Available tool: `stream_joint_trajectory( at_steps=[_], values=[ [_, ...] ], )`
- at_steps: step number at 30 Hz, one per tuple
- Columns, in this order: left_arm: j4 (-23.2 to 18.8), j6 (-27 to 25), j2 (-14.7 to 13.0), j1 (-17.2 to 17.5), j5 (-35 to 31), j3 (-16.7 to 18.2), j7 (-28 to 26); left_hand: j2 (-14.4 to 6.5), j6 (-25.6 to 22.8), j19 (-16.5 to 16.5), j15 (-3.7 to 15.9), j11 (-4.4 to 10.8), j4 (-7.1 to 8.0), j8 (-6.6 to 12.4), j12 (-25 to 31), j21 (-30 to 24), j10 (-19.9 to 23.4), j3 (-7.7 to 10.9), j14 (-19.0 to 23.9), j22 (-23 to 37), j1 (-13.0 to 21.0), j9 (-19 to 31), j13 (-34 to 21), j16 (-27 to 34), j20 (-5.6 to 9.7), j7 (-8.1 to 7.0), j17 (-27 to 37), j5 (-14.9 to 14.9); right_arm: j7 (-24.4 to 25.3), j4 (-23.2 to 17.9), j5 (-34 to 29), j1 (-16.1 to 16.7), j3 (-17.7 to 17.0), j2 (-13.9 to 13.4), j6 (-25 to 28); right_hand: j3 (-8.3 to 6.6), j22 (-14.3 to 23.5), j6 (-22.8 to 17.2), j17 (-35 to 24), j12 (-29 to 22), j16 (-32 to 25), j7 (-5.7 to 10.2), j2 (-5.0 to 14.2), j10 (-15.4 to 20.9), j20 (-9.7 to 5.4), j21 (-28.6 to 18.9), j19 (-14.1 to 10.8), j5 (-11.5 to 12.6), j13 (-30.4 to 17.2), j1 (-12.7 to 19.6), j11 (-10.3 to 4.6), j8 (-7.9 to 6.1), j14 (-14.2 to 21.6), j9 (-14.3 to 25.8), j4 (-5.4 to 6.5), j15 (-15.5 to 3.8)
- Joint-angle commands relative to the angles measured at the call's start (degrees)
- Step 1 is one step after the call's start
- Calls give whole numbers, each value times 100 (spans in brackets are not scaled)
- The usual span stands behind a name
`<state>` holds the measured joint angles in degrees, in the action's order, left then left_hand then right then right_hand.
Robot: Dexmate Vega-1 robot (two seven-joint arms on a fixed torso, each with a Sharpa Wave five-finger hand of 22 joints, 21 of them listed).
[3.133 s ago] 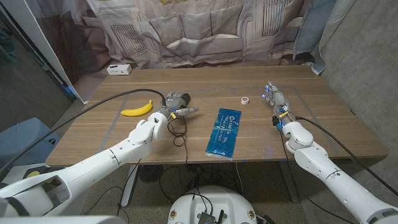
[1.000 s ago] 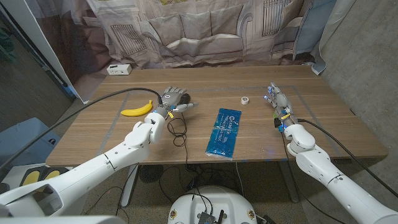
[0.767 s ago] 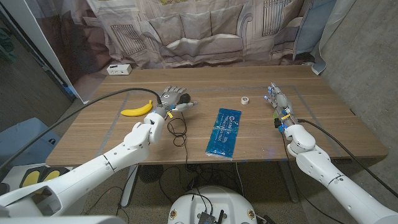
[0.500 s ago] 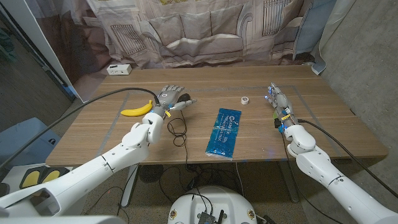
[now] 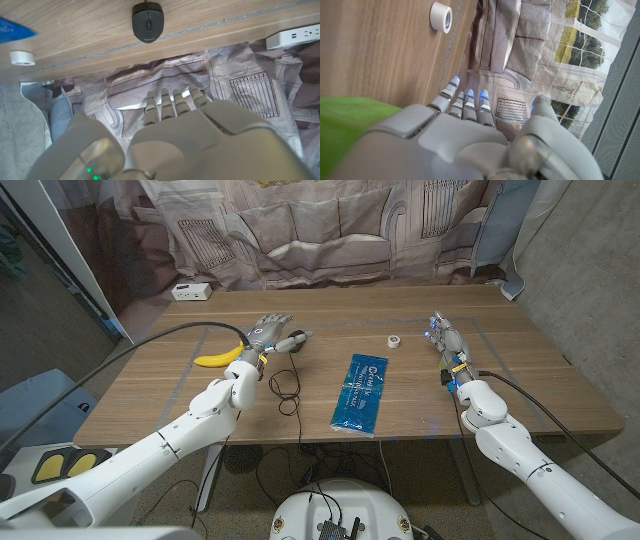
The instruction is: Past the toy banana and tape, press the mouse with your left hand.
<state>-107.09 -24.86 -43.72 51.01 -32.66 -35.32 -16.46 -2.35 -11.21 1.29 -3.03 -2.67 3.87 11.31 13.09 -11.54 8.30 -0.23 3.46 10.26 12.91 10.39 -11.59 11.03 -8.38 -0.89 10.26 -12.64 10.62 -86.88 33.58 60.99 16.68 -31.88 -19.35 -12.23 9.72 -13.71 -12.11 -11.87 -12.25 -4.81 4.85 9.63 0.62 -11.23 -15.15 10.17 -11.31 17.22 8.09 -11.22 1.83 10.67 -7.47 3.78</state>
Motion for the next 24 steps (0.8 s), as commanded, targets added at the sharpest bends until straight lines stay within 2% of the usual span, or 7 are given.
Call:
stream_joint_trajectory(
  at_steps=[1, 17, 24],
  values=[
    [-5, 687, -61, 167, 997, 419, -193, -38, -62, -48, 1, -40, 5, 29, 37, -50, 77, -55, 63, 19, 0, 2, -28, 31, -2, 61, 15, 15, -81, 28, -25, -1, -1, 2, -116, 23, 16, -43, -19, 0, 13, 3, 31, 38, -34, -3, -51, -6, -12, 4, -20, -3, 23, 17, -22, 40],
    [48, 1255, -77, 303, 1790, 740, -334, -40, -139, -122, -35, -110, -1, 34, 48, -61, 133, -69, 141, 15, 4, 0, -24, 40, 82, 145, 13, 15, -224, 24, -28, -32, 31, -19, -178, 29, 15, -32, -21, 0, 7, -12, 25, 40, -52, -8, -74, -6, -13, -1, -16, 2, 42, 17, -21, 27],
    [18, 1420, -116, 402, 2272, 938, -215, -42, -153, -147, -48, -123, -3, 28, 47, -62, 144, -75, 184, 14, 5, -1, -21, 47, 99, 189, 12, 14, -222, 20, -57, -10, 24, 2, -274, 32, 14, -35, -21, -4, 6, -16, 21, 54, -58, -10, -85, -6, -13, -3, -12, 1, 46, 17, -21, 27]
  ],
)
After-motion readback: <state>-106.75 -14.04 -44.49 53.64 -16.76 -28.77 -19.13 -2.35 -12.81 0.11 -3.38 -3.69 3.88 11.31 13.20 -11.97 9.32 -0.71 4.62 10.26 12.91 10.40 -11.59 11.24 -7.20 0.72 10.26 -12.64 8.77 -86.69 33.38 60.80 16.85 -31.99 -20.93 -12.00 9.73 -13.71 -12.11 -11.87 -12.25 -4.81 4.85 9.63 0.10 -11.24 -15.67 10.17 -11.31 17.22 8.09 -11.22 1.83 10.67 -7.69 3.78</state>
